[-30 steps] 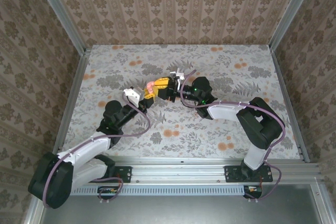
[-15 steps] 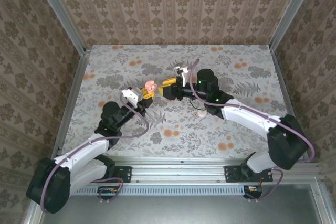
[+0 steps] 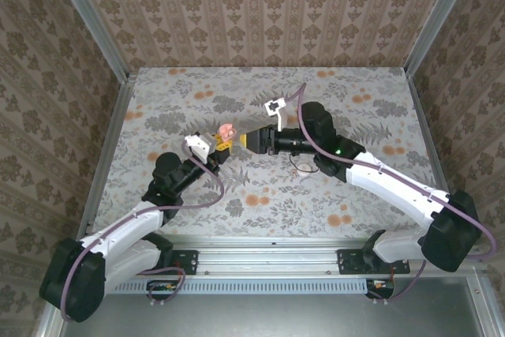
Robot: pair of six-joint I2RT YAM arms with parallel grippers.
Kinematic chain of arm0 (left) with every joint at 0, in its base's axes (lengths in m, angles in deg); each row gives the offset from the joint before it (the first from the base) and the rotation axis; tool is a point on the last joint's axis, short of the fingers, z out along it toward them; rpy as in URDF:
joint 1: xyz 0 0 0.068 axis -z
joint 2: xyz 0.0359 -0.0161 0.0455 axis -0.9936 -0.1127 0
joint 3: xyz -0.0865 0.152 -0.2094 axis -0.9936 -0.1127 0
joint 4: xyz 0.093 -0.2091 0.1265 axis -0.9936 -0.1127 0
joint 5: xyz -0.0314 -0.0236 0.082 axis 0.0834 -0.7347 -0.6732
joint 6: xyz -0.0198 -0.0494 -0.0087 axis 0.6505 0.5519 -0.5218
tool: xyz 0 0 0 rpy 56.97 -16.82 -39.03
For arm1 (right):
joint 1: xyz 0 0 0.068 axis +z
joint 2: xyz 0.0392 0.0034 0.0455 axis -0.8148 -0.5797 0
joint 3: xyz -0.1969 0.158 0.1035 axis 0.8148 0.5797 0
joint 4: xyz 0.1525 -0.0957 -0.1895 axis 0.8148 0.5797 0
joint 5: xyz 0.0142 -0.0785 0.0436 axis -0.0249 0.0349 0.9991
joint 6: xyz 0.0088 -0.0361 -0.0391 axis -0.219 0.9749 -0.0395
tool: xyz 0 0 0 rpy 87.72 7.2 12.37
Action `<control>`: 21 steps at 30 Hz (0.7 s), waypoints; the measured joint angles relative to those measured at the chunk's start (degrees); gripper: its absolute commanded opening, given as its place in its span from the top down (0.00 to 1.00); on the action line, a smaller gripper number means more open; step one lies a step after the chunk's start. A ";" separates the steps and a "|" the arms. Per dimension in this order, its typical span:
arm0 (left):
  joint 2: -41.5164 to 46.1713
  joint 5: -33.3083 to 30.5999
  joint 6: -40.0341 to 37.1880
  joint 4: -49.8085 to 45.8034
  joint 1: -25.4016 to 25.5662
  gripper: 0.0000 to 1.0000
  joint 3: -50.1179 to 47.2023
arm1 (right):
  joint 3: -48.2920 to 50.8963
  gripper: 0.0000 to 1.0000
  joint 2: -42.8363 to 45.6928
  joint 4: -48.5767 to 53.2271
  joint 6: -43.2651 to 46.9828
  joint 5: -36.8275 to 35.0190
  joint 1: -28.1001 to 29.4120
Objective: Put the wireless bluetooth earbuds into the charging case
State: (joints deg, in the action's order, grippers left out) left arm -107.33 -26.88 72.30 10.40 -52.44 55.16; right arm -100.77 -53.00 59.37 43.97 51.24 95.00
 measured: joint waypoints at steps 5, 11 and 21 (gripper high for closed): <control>0.24 0.22 0.00 -0.31 0.00 0.93 0.00 | -3.10 0.60 -4.24 -0.42 -3.28 0.39 0.68; 0.22 0.42 0.00 -0.87 0.00 0.93 0.00 | -4.26 0.62 -8.46 -0.59 -5.90 0.63 0.74; 0.22 0.59 0.00 -1.29 0.00 0.93 0.02 | -5.09 0.62 -10.21 -0.66 -6.71 0.59 0.74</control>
State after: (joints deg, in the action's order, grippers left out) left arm -107.11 -26.29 72.30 9.11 -52.44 55.18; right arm -105.86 -63.21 58.71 37.26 51.83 95.74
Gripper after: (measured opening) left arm 0.180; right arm 0.379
